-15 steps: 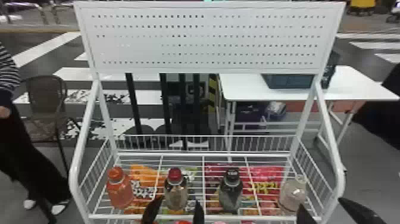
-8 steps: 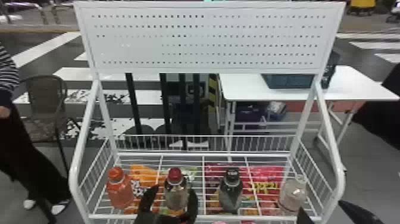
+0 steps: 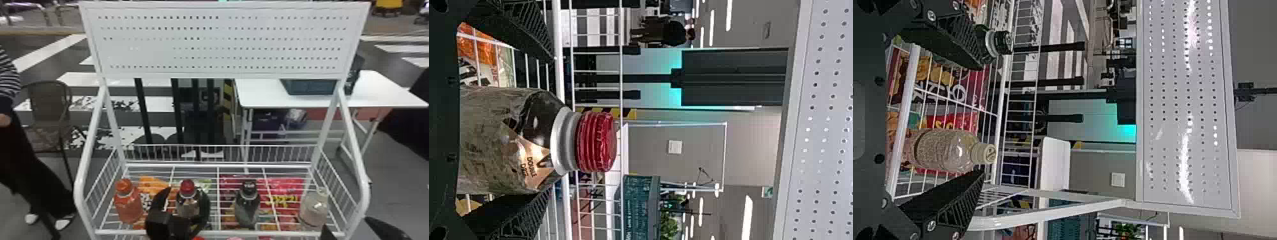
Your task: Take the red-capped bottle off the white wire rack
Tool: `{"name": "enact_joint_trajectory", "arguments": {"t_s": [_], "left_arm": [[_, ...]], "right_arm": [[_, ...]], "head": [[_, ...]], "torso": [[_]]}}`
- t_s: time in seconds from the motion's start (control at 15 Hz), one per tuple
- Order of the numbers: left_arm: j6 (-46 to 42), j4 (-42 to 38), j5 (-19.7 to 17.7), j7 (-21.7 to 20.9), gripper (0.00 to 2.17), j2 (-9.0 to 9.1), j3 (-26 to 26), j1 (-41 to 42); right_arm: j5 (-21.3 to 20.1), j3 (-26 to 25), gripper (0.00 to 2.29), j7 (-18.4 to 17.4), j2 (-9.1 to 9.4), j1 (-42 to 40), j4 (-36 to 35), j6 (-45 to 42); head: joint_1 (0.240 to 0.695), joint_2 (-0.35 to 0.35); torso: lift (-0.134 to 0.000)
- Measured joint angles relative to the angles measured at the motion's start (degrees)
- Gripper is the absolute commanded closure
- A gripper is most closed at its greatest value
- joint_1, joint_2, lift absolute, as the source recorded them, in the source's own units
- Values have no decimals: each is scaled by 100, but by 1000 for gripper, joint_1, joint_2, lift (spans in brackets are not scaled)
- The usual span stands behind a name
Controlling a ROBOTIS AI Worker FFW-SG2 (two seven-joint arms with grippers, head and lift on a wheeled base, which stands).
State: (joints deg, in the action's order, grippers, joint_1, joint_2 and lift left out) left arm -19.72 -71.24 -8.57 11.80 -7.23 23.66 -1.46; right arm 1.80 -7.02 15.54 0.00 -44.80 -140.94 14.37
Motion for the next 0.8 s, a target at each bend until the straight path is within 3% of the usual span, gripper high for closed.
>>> {"name": "enact_joint_trajectory", "arguments": {"t_s": [0.13, 0.2, 0.27, 0.33, 0.4, 0.53, 0.8], "left_arm": [[10, 58, -32, -3, 272, -5, -9, -39], [14, 61, -48, -2, 626, -15, -13, -44], [28, 43, -103, -11, 1227, -35, -19, -45], [82, -14, -201, -100, 1663, -63, -24, -36], [195, -83, -292, -207, 1838, -83, -38, -16], [527, -337, -389, -428, 1838, -109, -137, 89], [774, -1149, -388, -382, 1838, -163, -194, 497]], "right_arm": [[3, -3, 154, -1, 0, -2, 2, 0], [4, -2, 154, -2, 0, -2, 12, 0], [4, 3, 154, -2, 0, -3, 24, -6], [4, 9, 154, -2, 0, -3, 34, -13], [4, 14, 154, -1, 0, -3, 39, -16], [4, 24, 154, -3, 0, -3, 41, -36], [8, 41, 154, -1, 0, -13, 57, -79]], "head": [[499, 0], [499, 0], [499, 0], [499, 0], [499, 0], [499, 0], [499, 0]], "torso": [[0], [0], [0], [0], [0], [0], [0]]}}
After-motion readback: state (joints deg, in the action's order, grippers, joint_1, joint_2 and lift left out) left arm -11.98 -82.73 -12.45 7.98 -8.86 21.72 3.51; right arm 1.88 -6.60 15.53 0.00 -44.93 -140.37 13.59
